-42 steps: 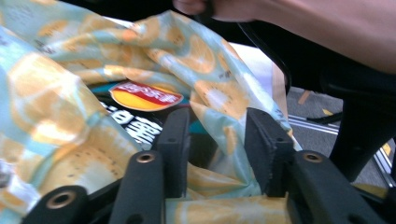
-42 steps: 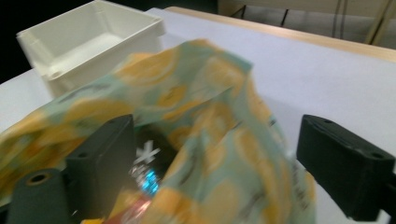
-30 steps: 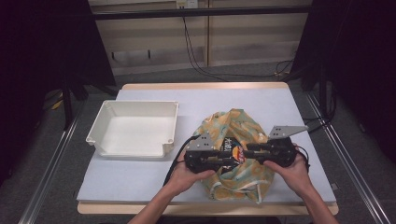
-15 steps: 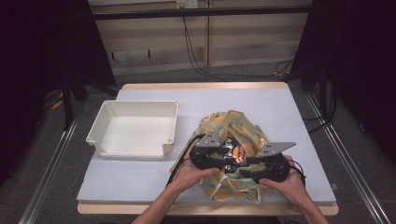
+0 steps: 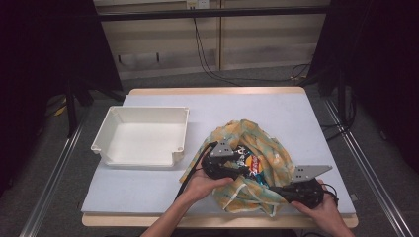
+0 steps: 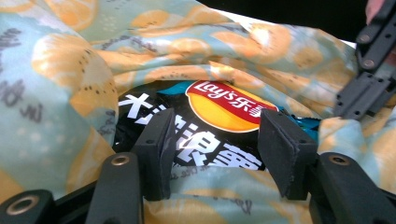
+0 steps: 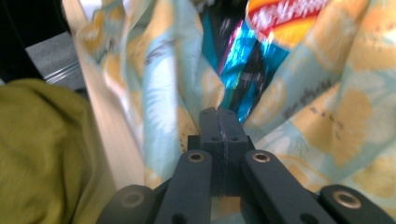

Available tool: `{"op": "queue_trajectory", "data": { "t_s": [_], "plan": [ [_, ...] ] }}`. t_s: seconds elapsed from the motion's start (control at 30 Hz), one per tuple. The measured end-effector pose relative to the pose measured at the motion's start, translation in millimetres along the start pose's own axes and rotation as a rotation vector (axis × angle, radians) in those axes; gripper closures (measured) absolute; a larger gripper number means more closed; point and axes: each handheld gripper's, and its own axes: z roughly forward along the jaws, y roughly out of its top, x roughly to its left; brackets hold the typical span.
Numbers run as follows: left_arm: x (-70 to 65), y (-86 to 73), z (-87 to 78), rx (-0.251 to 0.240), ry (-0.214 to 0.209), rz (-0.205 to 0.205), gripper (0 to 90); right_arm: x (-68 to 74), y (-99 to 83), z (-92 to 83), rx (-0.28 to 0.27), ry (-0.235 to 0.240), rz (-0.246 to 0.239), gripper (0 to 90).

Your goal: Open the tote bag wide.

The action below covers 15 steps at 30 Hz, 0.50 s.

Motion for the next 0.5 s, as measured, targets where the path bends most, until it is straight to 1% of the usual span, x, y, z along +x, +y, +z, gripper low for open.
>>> {"op": "queue_trajectory", "data": {
  "t_s": [0.03, 0.1, 0.13, 0.2, 0.23, 0.27, 0.3, 0.33, 0.37, 0.43, 0.47, 0.5],
  "plan": [
    [-0.1, 0.0, 0.3, 0.003, 0.011, 0.000, 46.7, 0.7, -3.4, -0.1, 0.009, 0.003, 0.004, 90.0],
    [0.8, -0.3, 0.6, 0.000, 0.008, -0.008, 46.6, 4.0, -12.9, 2.1, 0.043, 0.003, -0.003, 90.0],
    [0.8, -0.4, 0.7, -0.001, 0.007, -0.008, 46.6, 5.9, -17.0, 3.7, 0.052, 0.009, 0.005, 90.0],
    [0.1, -0.4, 1.3, -0.005, 0.009, -0.002, 46.6, 8.0, -23.2, 6.6, 0.073, 0.011, 0.005, 90.0],
    [0.0, -0.3, 1.2, -0.003, 0.011, 0.001, 46.5, 7.0, -24.4, 6.8, 0.064, 0.014, 0.012, 90.0],
    [0.3, 0.1, 0.4, 0.000, 0.009, -0.011, 46.3, 6.0, -24.6, 6.8, 0.062, 0.017, 0.018, 90.0],
    [0.5, 0.3, -0.5, -0.005, 0.002, -0.030, 45.8, 4.4, -24.3, 7.1, 0.059, 0.010, 0.021, 90.0],
    [0.2, 0.9, -1.3, 0.000, 0.001, -0.027, 46.0, 3.7, -23.8, 7.9, 0.054, 0.012, 0.023, 90.0],
    [-0.8, 2.4, -3.5, 0.003, -0.018, -0.028, 47.2, 4.1, -23.3, 7.9, 0.057, 0.007, 0.017, 90.0],
    [-3.8, 6.1, -6.2, 0.003, -0.050, -0.020, 51.4, 4.2, -22.0, 8.0, 0.039, 0.004, 0.024, 88.2],
    [-9.3, 11.7, -7.8, 0.007, -0.071, -0.001, 53.3, 4.1, -21.4, 7.7, 0.034, 0.002, 0.021, 86.4],
    [-11.7, 14.0, -8.4, 0.008, -0.078, 0.010, 54.3, 4.7, -19.8, 6.8, 0.021, -0.002, 0.026, 81.8]
  ]
}}
